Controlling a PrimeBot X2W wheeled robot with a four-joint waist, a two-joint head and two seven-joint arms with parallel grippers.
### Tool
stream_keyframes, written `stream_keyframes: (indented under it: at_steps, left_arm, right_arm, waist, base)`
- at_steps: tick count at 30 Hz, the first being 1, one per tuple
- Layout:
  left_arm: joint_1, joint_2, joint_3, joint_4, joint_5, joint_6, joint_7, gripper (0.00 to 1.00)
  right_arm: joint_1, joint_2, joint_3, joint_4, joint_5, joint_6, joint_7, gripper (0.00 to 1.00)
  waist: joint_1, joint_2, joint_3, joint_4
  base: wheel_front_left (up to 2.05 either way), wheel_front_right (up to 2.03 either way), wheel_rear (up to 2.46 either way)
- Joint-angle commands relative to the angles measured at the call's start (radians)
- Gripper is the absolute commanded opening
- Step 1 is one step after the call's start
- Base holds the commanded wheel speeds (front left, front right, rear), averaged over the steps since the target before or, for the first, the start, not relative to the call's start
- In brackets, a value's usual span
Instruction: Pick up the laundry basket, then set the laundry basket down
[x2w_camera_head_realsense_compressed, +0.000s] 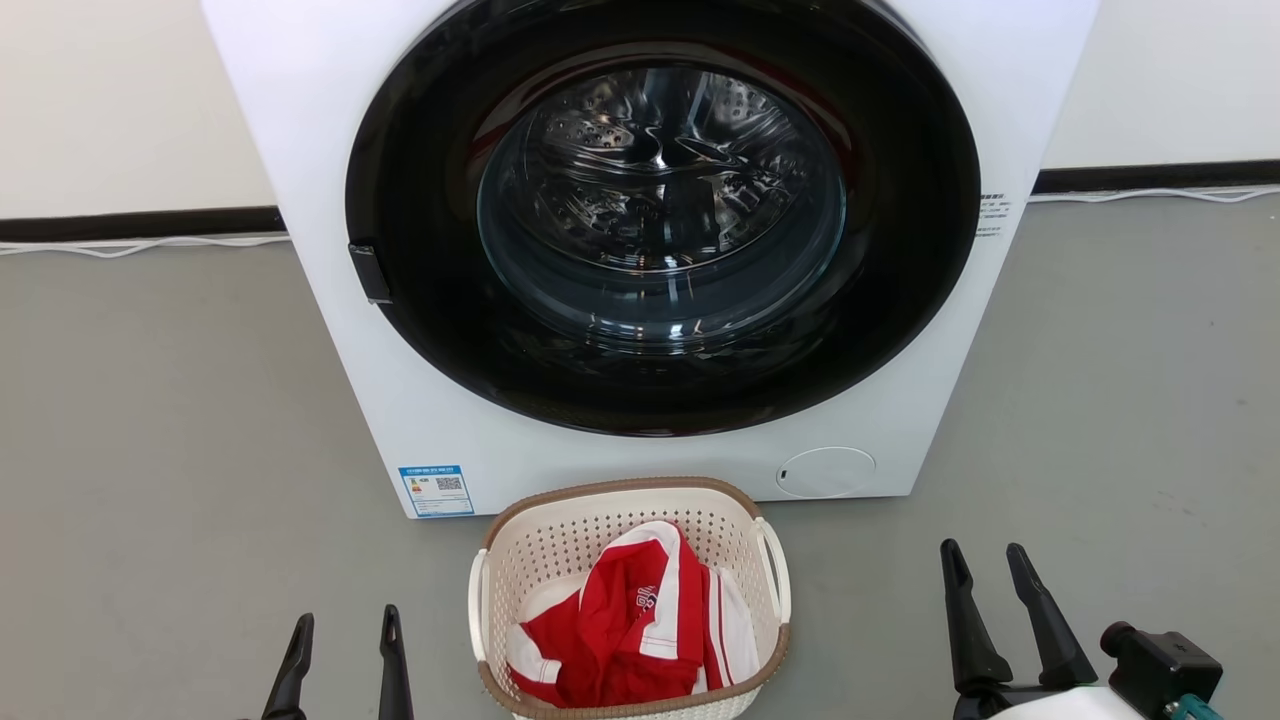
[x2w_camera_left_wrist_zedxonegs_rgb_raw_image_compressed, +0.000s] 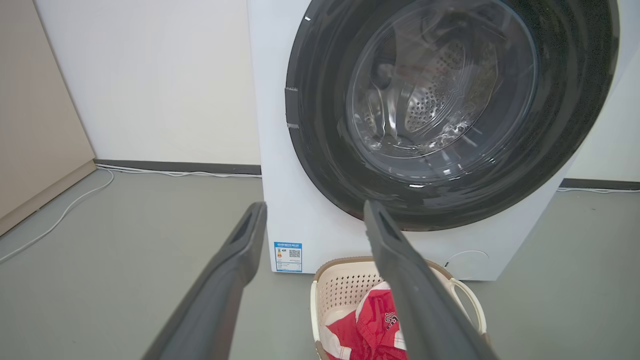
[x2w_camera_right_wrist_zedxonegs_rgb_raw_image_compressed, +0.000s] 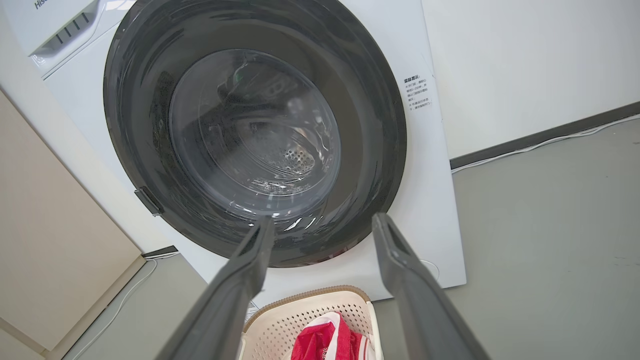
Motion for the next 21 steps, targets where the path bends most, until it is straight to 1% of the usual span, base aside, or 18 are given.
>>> stream_keyframes:
  at_steps: [1, 11, 12, 15, 17, 21]
  left_arm:
    - [-0.021, 0.000, 0.028, -0.032, 0.004, -0.007, -0.006, 1.00]
    - [-0.012, 0.002, 0.023, -0.033, 0.009, -0.025, -0.006, 1.00]
    - [0.003, 0.002, -0.004, -0.003, 0.001, -0.021, 0.000, 0.00]
    - [0.004, -0.003, -0.006, 0.020, -0.005, -0.023, 0.001, 0.00]
    - [0.001, -0.002, -0.005, 0.019, -0.030, -0.025, 0.004, 0.00]
    - [-0.009, 0.001, -0.001, 0.025, -0.082, -0.031, 0.014, 0.00]
  right_arm:
    - [-0.020, -0.002, 0.024, -0.032, 0.001, 0.007, -0.007, 1.00]
    - [-0.014, -0.002, 0.009, -0.040, -0.004, 0.007, -0.007, 1.00]
    - [0.001, 0.000, -0.010, -0.012, 0.000, 0.000, 0.000, 0.00]
    - [0.003, 0.000, -0.007, 0.010, 0.006, -0.001, 0.001, 0.00]
    - [0.002, 0.000, -0.008, 0.009, 0.027, -0.001, 0.006, 0.00]
    - [-0.003, -0.002, -0.011, 0.008, 0.069, 0.000, 0.017, 0.00]
  waist:
    - [0.0000, 0.0000, -0.001, -0.001]
    - [0.0000, 0.0000, -0.007, -0.009]
    - [0.0000, 0.0000, -0.007, -0.009]
    - [0.0000, 0.0000, -0.007, -0.009]
    - [0.0002, 0.0000, -0.006, -0.009]
    - [0.0022, 0.0000, -0.007, -0.010]
  base:
    - [0.00, 0.00, 0.00]
    - [0.00, 0.00, 0.00]
    - [0.00, 0.00, 0.00]
    - [0.00, 0.00, 0.00]
    - [0.00, 0.00, 0.00]
    - [0.00, 0.00, 0.00]
